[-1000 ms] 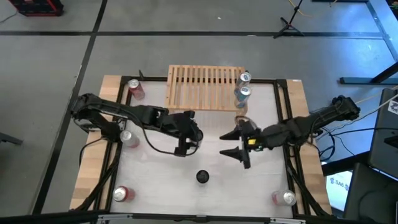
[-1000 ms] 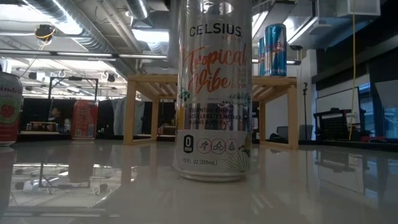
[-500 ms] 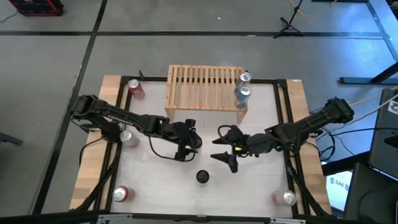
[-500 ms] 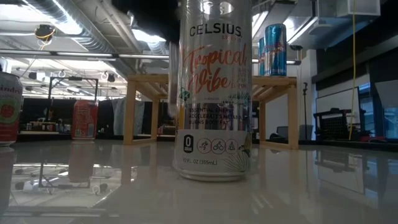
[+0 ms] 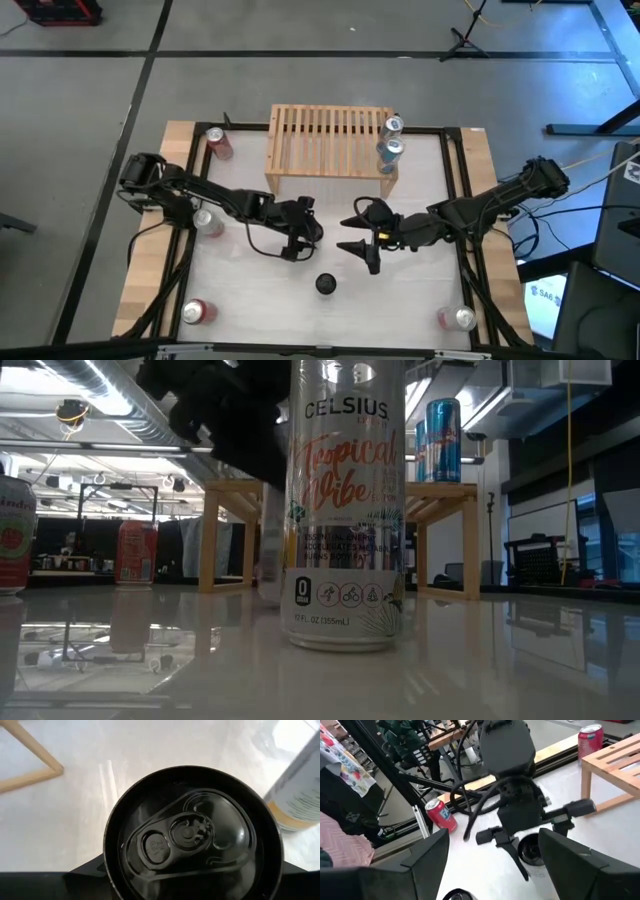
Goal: Place canned beverage on shelf
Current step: Put the top white and yellow soda can on the shelf
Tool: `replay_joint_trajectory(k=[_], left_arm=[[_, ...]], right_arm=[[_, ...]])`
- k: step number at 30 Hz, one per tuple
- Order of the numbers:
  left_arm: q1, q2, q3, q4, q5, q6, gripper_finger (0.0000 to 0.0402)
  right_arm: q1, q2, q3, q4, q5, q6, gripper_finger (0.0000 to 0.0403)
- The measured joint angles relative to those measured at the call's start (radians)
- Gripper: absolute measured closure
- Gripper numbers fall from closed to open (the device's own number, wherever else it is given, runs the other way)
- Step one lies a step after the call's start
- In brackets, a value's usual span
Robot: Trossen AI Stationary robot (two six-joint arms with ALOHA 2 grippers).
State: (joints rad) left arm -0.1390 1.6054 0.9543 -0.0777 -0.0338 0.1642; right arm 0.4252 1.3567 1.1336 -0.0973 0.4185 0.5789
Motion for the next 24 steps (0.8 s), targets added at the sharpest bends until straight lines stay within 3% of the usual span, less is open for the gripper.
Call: replay_joint_trajectory(k=[10,19,24], left_arm=[[-0.001,0.011,-0.001,0.016,-0.001,0.000,0.0160],[-0.002,0.004,0.000,0.024,-0.010,-0.030,0.0094],[-0.002,-0.017,0.047,-0.040,-0.048,-0.023,0.0080]], right_arm=[[0.000,0.000,0.000,0.030,0.008,0.000,0.0109],[0.000,0.000,0.000,0.028,0.008,0.000,0.0109],[0.000,0.000,0.000,0.022,0.002,0.000,0.0109]])
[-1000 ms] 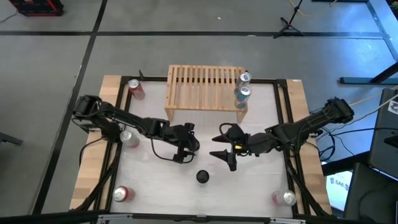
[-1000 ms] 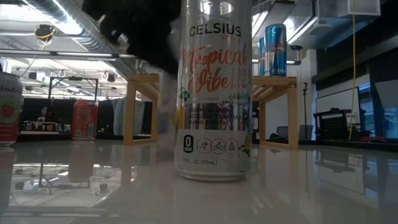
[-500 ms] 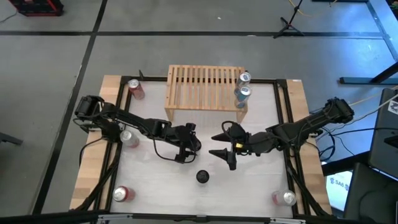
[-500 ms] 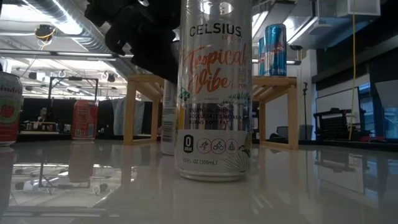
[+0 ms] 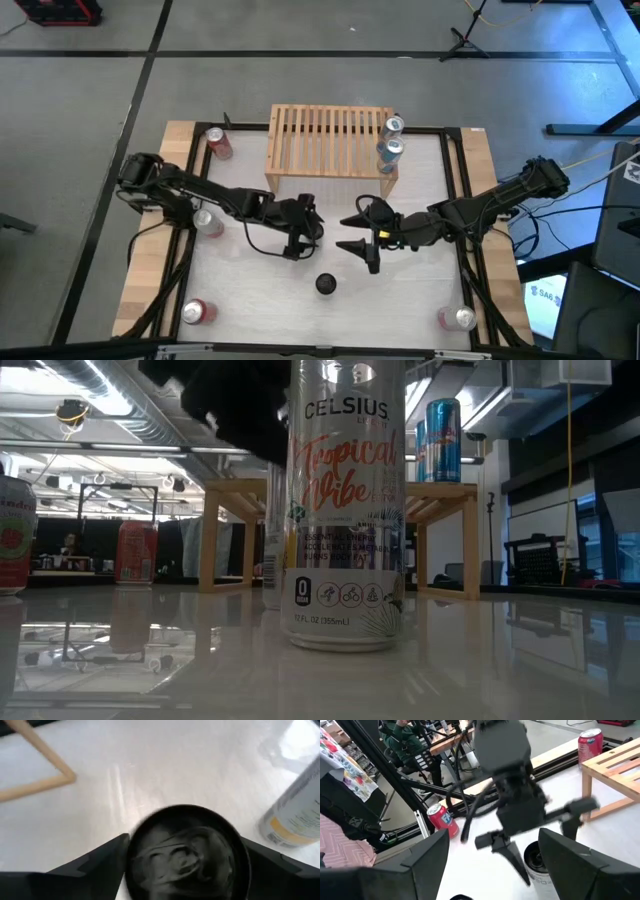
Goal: Place canned beverage on shelf
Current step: Put the top white and yellow soda can on the shelf
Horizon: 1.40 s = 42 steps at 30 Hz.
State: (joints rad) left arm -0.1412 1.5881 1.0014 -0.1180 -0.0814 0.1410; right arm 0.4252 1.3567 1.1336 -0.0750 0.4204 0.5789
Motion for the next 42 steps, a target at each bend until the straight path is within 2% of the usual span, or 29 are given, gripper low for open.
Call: replay_joint_trajectory(k=[7,12,18,21,25,29,33,36,42], left_arm=[[0.000,-0.073,0.132,-0.206,-0.021,-0.006,0.0078],[-0.020,-0.182,0.184,-0.251,-0.043,-0.081,0.0078],[-0.070,-0.330,0.151,-0.420,-0.083,-0.377,0.0078],[-0.125,-0.359,0.097,-0.434,-0.057,-0.488,0.0078],[-0.199,-0.355,0.057,-0.425,-0.030,-0.577,0.0078],[-0.258,-0.305,-0.002,-0.413,-0.112,-0.677,0.0080],[-0.291,-0.246,-0.067,-0.297,-0.162,-0.736,0.0083],[-0.296,-0.193,-0.108,-0.212,-0.175,-0.776,0.0083],[-0.265,-0.081,-0.133,-0.182,-0.314,-0.874,0.0083]], right_arm=[[0.000,0.000,0.000,-0.032,-0.011,-0.007,0.0109],[0.000,0.002,0.001,-0.068,-0.010,-0.019,0.0109],[-0.015,0.025,0.001,-0.179,0.040,-0.030,0.0109],[-0.041,0.054,0.001,-0.205,0.023,-0.033,0.0109],[-0.064,0.102,0.001,-0.221,0.009,-0.033,0.0109],[-0.068,0.160,0.001,-0.237,0.076,-0.009,0.0109],[-0.068,0.209,0.001,-0.271,0.143,0.022,0.0109],[-0.081,0.236,0.001,-0.322,0.167,0.071,0.0109],[-0.132,0.309,0.001,-0.310,0.144,0.075,0.0109]])
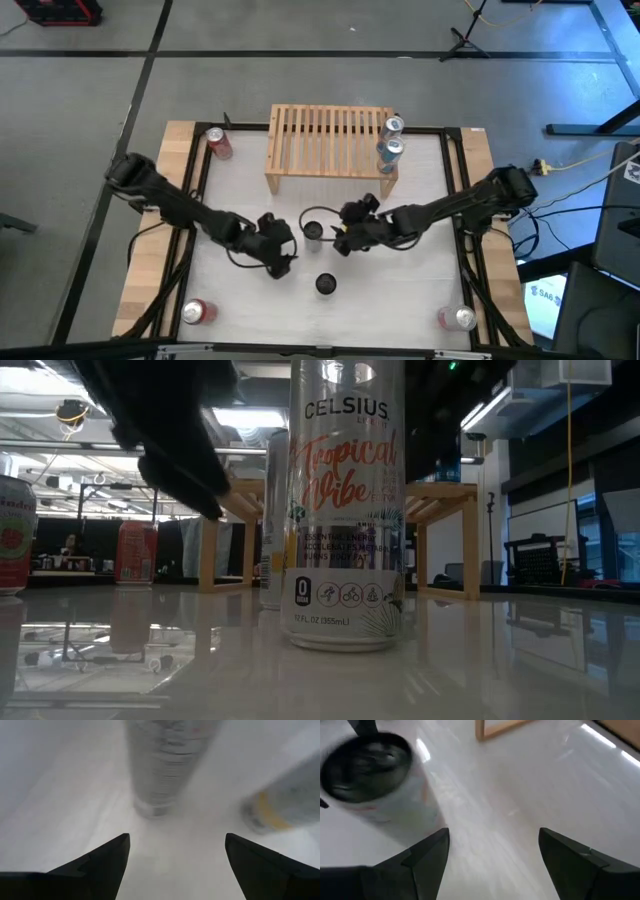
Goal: Place canned beverage on shelf
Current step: Put the top white and yellow soda can on the shelf
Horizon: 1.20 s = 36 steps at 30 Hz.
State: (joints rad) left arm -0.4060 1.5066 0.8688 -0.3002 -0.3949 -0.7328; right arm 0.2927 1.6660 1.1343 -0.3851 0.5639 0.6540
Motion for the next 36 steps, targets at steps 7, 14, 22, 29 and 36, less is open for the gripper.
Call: replay_joint_trajectory(k=[7,14,22,29,36], left_arm=[[0.043,0.079,0.001,0.093,-0.007,-0.041,0.0083],[0.076,0.087,0.003,0.106,-0.032,-0.013,0.0083],[0.108,0.087,0.003,0.102,-0.043,-0.018,0.0083],[0.109,0.086,0.002,-0.052,-0.019,-0.052,0.0083],[0.110,0.062,0.002,-0.109,0.007,-0.054,0.0083]], right_arm=[[-0.041,0.062,-0.001,0.120,-0.058,-0.014,0.0109],[-0.044,0.068,-0.001,0.152,-0.052,-0.037,0.0109],[-0.045,0.068,-0.001,0.149,-0.098,-0.034,0.0109],[-0.034,0.067,-0.001,0.154,-0.200,-0.036,0.0109],[-0.024,0.067,-0.001,0.144,-0.283,-0.054,0.0109]])
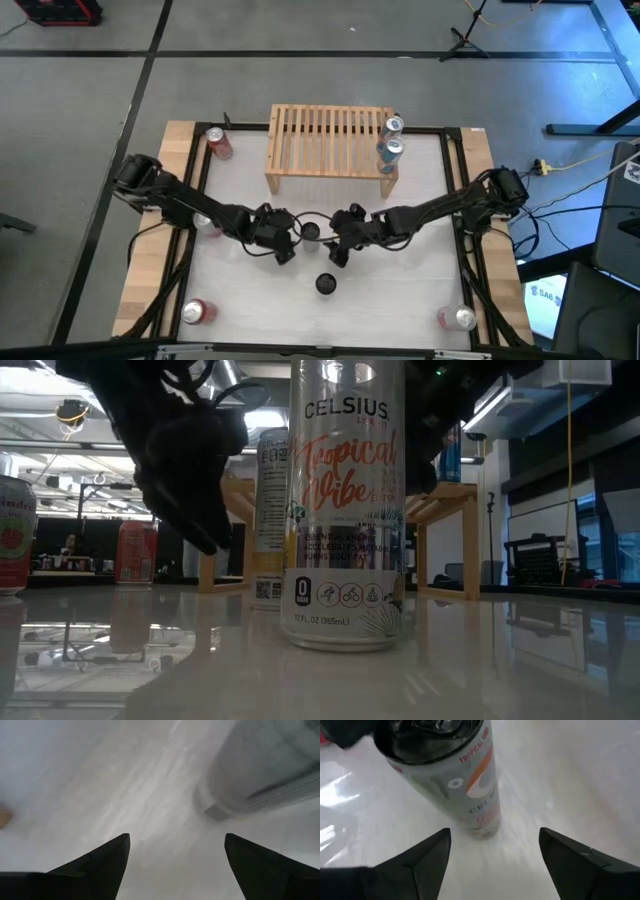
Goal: Place canned beverage on shelf
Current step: Put the top white and yellow soda can on the shelf
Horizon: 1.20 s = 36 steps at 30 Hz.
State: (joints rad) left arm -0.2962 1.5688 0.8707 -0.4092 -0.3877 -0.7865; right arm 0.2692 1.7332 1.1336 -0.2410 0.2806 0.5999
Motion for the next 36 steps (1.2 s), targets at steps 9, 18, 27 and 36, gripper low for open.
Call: replay_joint_trajectory(k=[9,18,27,36], left_arm=[[-0.074,-0.044,0.000,0.239,0.030,0.082,0.0083],[-0.060,-0.031,-0.014,0.218,-0.091,-0.015,0.0083],[-0.035,-0.041,-0.013,0.151,-0.089,-0.050,0.0083],[-0.019,-0.080,-0.013,0.047,-0.114,-0.051,0.0083]], right_arm=[[-0.041,-0.001,0.000,-0.030,0.129,0.003,0.0109],[-0.082,0.004,0.000,0.132,0.125,-0.052,0.0109],[-0.055,0.001,0.002,0.113,0.118,-0.047,0.0109],[-0.045,0.002,0.000,0.057,-0.035,0.022,0.0109]])
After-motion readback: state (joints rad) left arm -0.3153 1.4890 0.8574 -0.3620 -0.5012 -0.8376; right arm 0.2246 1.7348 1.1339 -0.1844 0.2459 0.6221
